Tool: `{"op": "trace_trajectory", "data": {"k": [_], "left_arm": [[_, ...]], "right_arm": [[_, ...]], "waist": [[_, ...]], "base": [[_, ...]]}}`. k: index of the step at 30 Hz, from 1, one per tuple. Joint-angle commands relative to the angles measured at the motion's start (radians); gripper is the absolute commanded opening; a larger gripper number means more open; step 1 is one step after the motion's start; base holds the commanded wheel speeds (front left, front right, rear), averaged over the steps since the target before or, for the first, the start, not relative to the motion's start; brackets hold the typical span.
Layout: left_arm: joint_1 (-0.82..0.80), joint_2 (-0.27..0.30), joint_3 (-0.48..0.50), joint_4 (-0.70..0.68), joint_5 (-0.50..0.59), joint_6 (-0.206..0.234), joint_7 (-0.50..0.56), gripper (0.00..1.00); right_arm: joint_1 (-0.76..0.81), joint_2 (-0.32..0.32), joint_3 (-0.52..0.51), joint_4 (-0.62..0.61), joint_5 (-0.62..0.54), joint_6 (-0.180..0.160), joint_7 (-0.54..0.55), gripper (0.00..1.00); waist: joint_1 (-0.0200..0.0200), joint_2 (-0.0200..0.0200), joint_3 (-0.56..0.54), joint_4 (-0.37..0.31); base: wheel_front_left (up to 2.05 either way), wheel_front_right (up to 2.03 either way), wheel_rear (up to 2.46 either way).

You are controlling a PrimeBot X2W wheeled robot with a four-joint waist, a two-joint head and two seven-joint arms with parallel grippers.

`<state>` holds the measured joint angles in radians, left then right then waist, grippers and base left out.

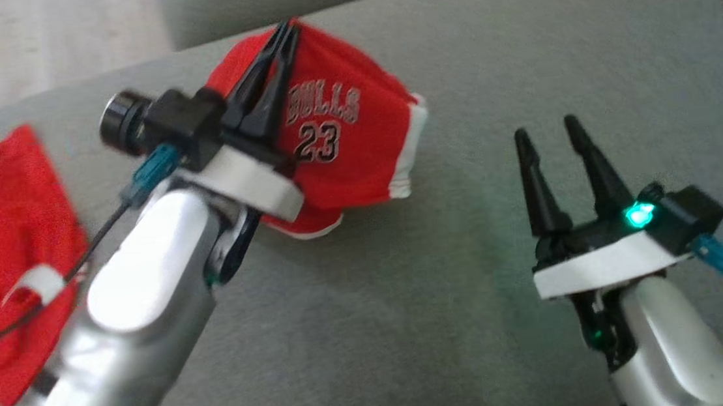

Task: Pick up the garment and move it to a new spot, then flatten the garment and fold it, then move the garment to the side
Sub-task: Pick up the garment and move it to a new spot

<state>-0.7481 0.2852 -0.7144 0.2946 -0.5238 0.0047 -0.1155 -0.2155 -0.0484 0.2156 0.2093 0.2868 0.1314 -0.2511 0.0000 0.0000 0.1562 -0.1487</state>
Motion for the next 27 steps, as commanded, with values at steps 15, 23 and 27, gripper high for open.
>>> {"op": "trace_trajectory", "data": {"k": [15, 23, 27], "left_arm": [[-0.193, -0.056, 0.036, 0.276, 0.073, -0.011, -0.138, 1.0], [-0.018, -0.028, 0.155, 0.19, 0.095, -0.005, -0.146, 1.0], [0.117, -0.024, 0.221, 0.119, 0.124, -0.002, -0.146, 1.0]], "right_arm": [[-0.053, -0.002, -0.019, -0.07, 0.023, -0.001, -0.011, 1.0], [-0.033, -0.002, -0.052, -0.043, -0.043, -0.001, -0.011, 1.0], [-0.008, -0.002, -0.06, -0.027, -0.068, -0.001, -0.011, 1.0]], "waist": [[0.0, 0.0, 0.109, -0.114], [0.0, 0.0, 0.028, 0.054], [0.0, 0.0, -0.022, 0.124]], "base": [[0.0, 0.0, 0.0], [0.0, 0.0, 0.0], [0.0, 0.0, 0.0]]}}
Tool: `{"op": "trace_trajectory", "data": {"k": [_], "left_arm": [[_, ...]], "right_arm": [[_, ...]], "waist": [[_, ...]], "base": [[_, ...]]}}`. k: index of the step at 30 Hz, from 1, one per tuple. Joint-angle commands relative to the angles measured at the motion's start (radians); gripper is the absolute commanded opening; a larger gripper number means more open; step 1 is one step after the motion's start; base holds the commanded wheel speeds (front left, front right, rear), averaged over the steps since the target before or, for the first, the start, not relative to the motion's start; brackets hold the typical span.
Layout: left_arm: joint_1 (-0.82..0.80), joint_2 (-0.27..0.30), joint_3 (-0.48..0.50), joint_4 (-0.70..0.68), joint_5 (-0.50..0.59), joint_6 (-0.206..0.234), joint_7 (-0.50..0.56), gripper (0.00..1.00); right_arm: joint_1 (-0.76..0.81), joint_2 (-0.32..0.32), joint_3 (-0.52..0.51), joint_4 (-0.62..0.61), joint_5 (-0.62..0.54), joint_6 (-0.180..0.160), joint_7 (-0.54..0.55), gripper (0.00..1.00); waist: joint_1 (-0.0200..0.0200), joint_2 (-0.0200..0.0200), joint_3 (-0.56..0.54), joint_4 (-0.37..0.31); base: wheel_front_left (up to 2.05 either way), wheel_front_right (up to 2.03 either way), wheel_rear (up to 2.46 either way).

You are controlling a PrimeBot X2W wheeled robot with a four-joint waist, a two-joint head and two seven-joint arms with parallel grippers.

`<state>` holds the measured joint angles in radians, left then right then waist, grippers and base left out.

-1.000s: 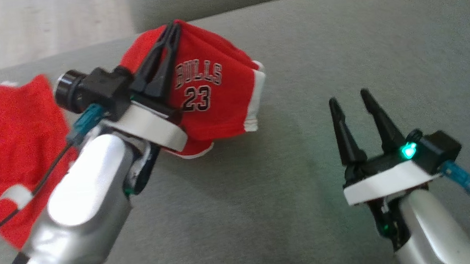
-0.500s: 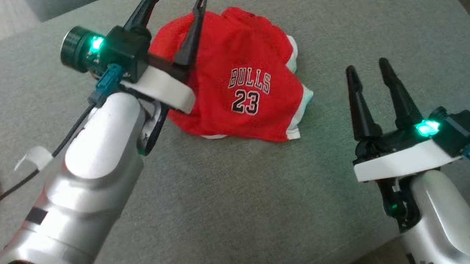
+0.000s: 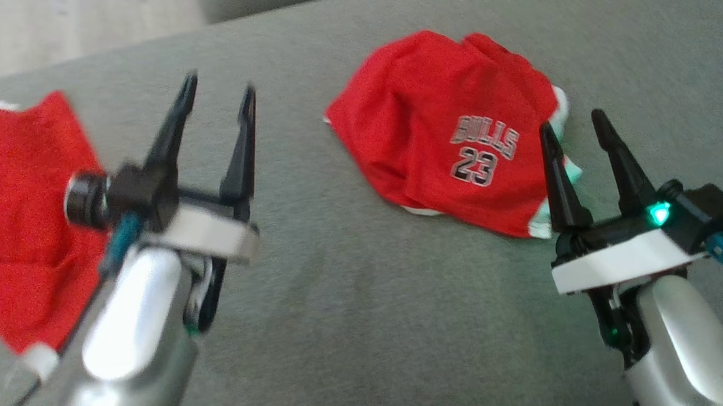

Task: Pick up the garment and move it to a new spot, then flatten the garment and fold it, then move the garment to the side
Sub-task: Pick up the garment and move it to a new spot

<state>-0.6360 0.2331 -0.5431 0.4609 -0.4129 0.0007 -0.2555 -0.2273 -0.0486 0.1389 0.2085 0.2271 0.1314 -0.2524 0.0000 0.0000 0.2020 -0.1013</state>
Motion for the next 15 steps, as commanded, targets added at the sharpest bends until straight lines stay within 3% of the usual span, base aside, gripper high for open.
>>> {"op": "trace_trajectory", "data": {"k": [1, 6, 15], "left_arm": [[0.04, 0.027, 0.064, -0.064, 0.02, 0.002, -0.006, 1.0], [0.21, 0.006, 0.122, -0.134, 0.066, 0.003, -0.006, 1.0], [0.399, -0.062, 0.219, -0.208, 0.123, -0.003, -0.006, 1.0]], "right_arm": [[0.011, -0.002, 0.015, -0.022, -0.012, -0.001, -0.009, 1.0], [0.05, -0.002, 0.014, -0.004, -0.023, -0.001, -0.009, 1.0], [0.092, -0.002, 0.027, 0.014, -0.024, -0.001, -0.009, 1.0]], "waist": [[0.0, 0.0, -0.08, 0.09], [0.0, 0.0, -0.126, 0.141], [0.0, 0.0, -0.16, 0.155]], "base": [[0.0, 0.0, 0.0], [0.0, 0.0, 0.0], [0.0, 0.0, 0.0]]}}
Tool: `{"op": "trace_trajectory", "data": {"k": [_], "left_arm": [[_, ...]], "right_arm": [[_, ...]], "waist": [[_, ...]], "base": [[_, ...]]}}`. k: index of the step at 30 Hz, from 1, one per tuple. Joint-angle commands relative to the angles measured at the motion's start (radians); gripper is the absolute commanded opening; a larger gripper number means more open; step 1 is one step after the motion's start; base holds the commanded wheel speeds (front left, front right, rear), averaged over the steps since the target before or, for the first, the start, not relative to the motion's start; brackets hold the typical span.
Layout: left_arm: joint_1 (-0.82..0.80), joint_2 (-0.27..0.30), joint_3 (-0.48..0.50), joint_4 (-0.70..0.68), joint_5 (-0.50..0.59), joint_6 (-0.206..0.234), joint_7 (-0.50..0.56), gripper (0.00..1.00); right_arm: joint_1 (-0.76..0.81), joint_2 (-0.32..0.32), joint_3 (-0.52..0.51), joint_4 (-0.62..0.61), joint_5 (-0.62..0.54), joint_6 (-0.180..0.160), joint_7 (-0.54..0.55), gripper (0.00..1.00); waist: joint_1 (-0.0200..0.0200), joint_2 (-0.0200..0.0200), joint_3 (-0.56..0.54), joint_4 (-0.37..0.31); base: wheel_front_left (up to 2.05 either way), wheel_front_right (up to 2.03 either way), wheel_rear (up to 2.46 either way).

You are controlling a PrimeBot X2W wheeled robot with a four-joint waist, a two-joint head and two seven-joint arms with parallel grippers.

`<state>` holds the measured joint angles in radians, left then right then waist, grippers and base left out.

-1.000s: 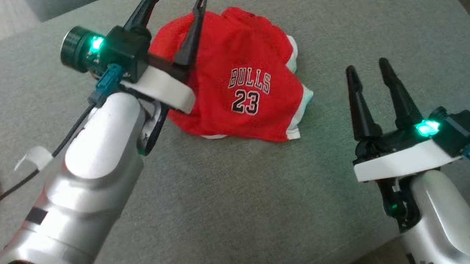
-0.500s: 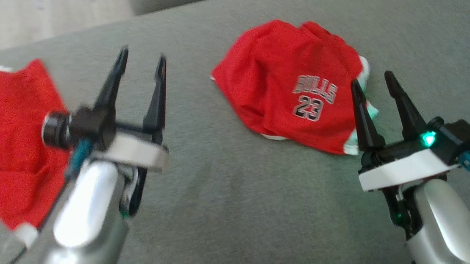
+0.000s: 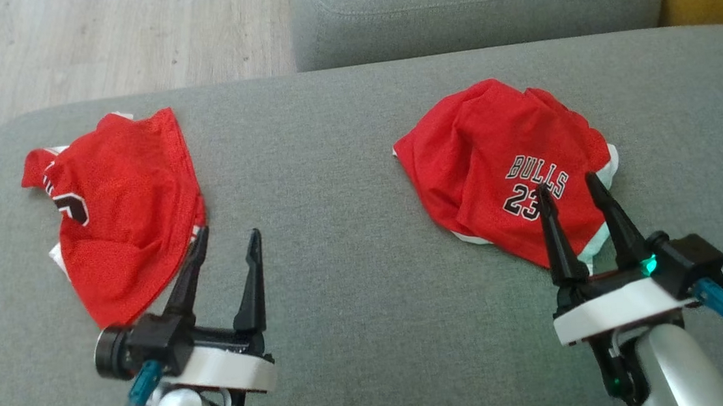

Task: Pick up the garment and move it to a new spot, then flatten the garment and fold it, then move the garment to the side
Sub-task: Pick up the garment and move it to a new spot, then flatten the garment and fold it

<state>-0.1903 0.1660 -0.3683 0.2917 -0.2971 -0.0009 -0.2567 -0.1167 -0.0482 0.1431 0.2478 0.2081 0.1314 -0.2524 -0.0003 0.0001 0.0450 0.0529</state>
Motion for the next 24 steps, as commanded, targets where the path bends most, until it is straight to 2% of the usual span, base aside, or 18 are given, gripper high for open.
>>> {"op": "trace_trajectory", "data": {"k": [1, 8, 12, 17, 24], "left_arm": [[-0.034, -0.005, 0.06, -0.051, 0.014, -0.002, -0.005, 1.0], [0.003, -0.055, 0.124, -0.096, 0.066, -0.034, -0.005, 1.0], [-0.002, -0.068, 0.141, -0.087, 0.087, -0.058, -0.005, 1.0], [-0.021, -0.08, 0.157, -0.071, 0.106, -0.08, -0.005, 1.0], [-0.061, -0.099, 0.154, -0.054, 0.12, -0.099, -0.005, 1.0]], "right_arm": [[-0.016, -0.002, 0.024, -0.025, -0.004, -0.001, -0.009, 1.0], [-0.015, -0.002, 0.031, -0.021, -0.022, -0.001, -0.009, 1.0], [-0.032, -0.002, 0.075, 0.014, -0.063, -0.001, -0.009, 1.0], [-0.095, -0.002, 0.134, 0.16, -0.147, -0.001, -0.001, 1.0], [-0.244, -0.002, 0.114, 0.387, -0.271, -0.001, 0.076, 1.0]], "waist": [[0.0003, -0.0001, -0.005, 0.0], [0.0003, -0.0001, -0.004, -0.003], [0.0003, -0.0001, 0.007, 0.001], [0.0003, -0.0001, 0.031, 0.016], [0.0003, -0.0001, 0.087, 0.06]], "base": [[0.0, 0.0, 0.0], [0.0, 0.0, 0.0], [0.0, 0.0, 0.0], [0.0, 0.0, 0.0], [0.0, 0.0, 0.0]]}}
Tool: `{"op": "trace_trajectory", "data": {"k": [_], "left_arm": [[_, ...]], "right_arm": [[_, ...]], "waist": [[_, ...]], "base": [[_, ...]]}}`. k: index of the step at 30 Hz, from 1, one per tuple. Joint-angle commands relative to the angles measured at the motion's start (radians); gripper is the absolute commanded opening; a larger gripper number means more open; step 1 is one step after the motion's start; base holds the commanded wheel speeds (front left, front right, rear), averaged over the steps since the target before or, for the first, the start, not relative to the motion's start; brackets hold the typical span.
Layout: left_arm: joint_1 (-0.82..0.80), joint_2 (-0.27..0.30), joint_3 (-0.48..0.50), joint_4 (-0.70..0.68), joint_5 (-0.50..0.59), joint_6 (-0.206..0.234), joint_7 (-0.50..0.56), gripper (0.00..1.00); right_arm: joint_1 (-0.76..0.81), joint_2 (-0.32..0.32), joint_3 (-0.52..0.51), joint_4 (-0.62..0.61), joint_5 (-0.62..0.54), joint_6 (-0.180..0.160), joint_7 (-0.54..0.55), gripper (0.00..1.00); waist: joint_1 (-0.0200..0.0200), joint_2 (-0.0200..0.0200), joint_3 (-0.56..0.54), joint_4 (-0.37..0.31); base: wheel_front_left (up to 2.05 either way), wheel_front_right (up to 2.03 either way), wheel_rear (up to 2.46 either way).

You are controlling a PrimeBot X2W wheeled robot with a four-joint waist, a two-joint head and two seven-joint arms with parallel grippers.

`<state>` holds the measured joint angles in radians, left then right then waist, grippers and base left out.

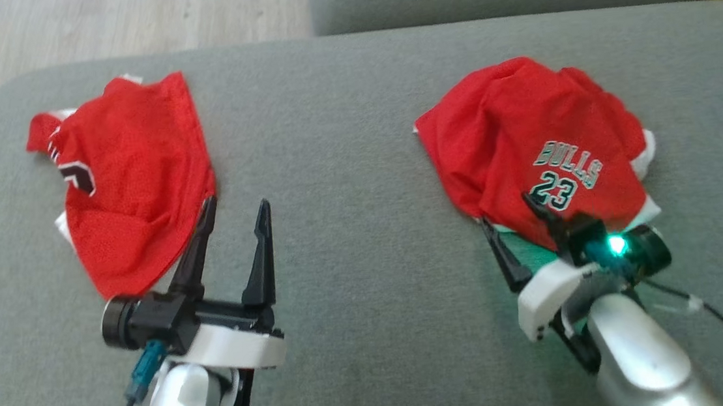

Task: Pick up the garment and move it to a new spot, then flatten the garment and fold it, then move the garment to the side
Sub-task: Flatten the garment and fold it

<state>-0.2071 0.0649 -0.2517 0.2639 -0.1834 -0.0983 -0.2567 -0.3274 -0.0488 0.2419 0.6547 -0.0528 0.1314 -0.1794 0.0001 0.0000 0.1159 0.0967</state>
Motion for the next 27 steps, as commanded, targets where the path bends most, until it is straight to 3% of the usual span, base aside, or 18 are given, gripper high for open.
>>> {"op": "trace_trajectory", "data": {"k": [1, 14, 15, 16, 21, 27], "left_arm": [[-0.048, 0.0, 0.037, -0.025, 0.007, -0.004, -0.005, 1.0], [-0.081, -0.013, 0.034, -0.019, 0.008, -0.015, -0.005, 1.0], [-0.083, -0.013, 0.035, -0.019, 0.008, -0.016, -0.005, 1.0], [-0.084, -0.014, 0.036, -0.019, 0.008, -0.016, -0.005, 1.0], [-0.08, -0.014, 0.039, -0.018, 0.007, -0.015, -0.005, 1.0], [-0.055, -0.014, 0.054, -0.016, 0.006, -0.013, -0.005, 1.0]], "right_arm": [[-0.053, -0.001, 0.007, 0.008, -0.025, -0.001, 0.014, 1.0], [-0.194, -0.001, -0.065, 0.272, -0.136, -0.001, 0.128, 0.99], [-0.201, -0.001, -0.065, 0.284, -0.136, -0.001, 0.126, 0.35], [-0.207, -0.001, -0.062, 0.292, -0.133, -0.001, 0.117, 0.0], [-0.233, -0.001, -0.017, 0.285, -0.018, -0.001, 0.024, 0.0], [-0.266, -0.001, 0.178, 0.157, 0.235, -0.001, -0.049, 0.0]], "waist": [[-0.0001, 0.0, 0.024, 0.024], [-0.0001, 0.0, 0.08, 0.075], [-0.0001, 0.0, 0.081, 0.075], [-0.0001, 0.0, 0.081, 0.074], [-0.0001, 0.0, 0.064, 0.063], [-0.0001, 0.0, 0.014, 0.04]], "base": [[0.0, 0.0, 0.0], [0.0, 0.0, 0.0], [0.0, 0.0, 0.0], [0.0, 0.0, 0.0], [0.0, 0.0, 0.0], [0.0, 0.0, 0.0]]}}
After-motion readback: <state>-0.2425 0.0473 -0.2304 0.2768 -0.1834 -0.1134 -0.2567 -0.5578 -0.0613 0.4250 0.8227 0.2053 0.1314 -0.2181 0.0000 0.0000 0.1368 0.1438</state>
